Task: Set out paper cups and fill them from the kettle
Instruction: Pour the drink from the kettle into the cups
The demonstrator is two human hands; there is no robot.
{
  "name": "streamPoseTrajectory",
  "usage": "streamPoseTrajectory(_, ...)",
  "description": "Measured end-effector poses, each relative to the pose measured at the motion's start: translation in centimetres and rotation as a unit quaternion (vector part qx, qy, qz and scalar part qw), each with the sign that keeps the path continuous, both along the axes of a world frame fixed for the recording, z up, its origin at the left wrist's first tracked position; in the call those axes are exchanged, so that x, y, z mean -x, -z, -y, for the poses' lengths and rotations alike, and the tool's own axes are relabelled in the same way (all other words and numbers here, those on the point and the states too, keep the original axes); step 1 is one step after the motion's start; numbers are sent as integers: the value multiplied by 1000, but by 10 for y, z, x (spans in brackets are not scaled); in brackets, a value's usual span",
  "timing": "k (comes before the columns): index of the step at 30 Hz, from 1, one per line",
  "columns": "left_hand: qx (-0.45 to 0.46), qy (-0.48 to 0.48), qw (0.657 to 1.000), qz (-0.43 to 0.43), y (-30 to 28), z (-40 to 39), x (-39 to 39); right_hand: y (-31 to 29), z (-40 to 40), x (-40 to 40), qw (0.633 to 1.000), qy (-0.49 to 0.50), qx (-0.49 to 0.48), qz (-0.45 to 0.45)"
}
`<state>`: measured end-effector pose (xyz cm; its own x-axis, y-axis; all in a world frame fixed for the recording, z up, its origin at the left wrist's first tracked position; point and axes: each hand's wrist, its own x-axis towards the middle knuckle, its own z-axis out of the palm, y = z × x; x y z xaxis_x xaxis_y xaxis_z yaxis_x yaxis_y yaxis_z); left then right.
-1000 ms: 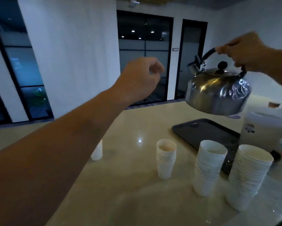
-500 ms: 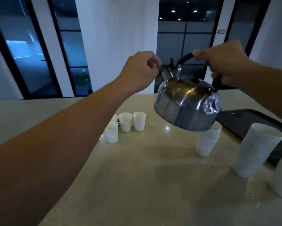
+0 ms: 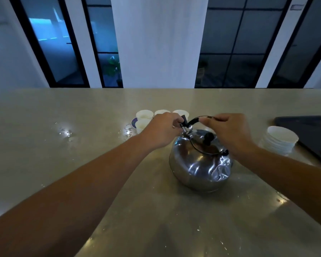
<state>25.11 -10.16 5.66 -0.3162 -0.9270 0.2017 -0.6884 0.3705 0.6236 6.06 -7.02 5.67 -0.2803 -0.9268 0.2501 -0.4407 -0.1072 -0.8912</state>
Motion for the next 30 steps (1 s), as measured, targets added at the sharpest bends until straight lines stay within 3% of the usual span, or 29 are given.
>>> streamPoseTrajectory(8, 21, -61, 998, 11, 21, 35, 18, 23, 20, 9, 999, -8, -1, -35)
streamPoseTrajectory(13, 17, -117, 990, 81, 24, 53, 27, 26, 29, 10, 998, -25, -10, -65)
streamPoseTrajectory(30, -20, -126, 985, 117, 17, 70, 31, 31, 35, 13, 997, -42, -9, -67)
